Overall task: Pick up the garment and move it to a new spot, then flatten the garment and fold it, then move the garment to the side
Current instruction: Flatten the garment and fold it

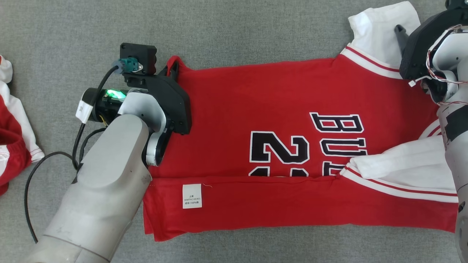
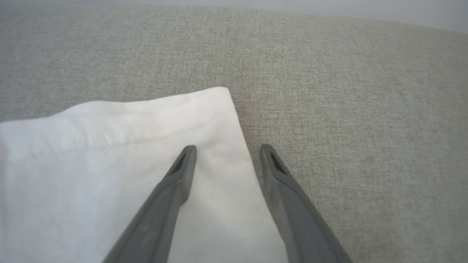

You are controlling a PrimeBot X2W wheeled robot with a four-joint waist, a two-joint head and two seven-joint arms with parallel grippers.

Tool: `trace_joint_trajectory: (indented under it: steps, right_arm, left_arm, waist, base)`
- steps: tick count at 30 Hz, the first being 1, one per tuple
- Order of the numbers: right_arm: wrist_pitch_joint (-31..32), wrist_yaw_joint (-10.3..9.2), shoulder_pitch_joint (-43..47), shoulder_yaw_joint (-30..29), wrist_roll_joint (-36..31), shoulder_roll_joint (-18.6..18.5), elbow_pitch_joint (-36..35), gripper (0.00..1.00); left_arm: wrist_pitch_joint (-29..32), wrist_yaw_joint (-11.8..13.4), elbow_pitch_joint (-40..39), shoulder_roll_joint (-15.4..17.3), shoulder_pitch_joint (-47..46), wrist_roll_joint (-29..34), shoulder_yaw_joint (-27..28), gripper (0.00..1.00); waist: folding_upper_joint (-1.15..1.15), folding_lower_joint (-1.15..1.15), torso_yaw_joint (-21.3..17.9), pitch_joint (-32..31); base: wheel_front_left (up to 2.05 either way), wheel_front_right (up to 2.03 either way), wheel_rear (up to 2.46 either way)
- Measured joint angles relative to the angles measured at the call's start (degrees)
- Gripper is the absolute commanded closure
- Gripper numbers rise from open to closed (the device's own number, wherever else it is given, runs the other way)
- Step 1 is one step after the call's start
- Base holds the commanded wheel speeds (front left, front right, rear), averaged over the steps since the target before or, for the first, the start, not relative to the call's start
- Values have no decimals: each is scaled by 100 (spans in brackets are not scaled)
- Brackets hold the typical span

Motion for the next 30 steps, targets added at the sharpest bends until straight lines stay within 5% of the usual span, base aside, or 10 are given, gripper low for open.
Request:
trace_joint_trajectory:
  steps: [18,30]
  right_arm:
    - [-2431,0,593,-52,53,137,-270,100]
    - [-3220,0,2315,328,421,133,-1190,100]
  left_arm:
    - [-1425,97,468,65,308,-291,435,100]
    - [-1923,12,477,74,938,-344,403,100]
  waist:
    - [1,1,-235,-465]
    - [1,1,-389,-1044]
  base:
    - [0,0,0]
    - [0,0,0]
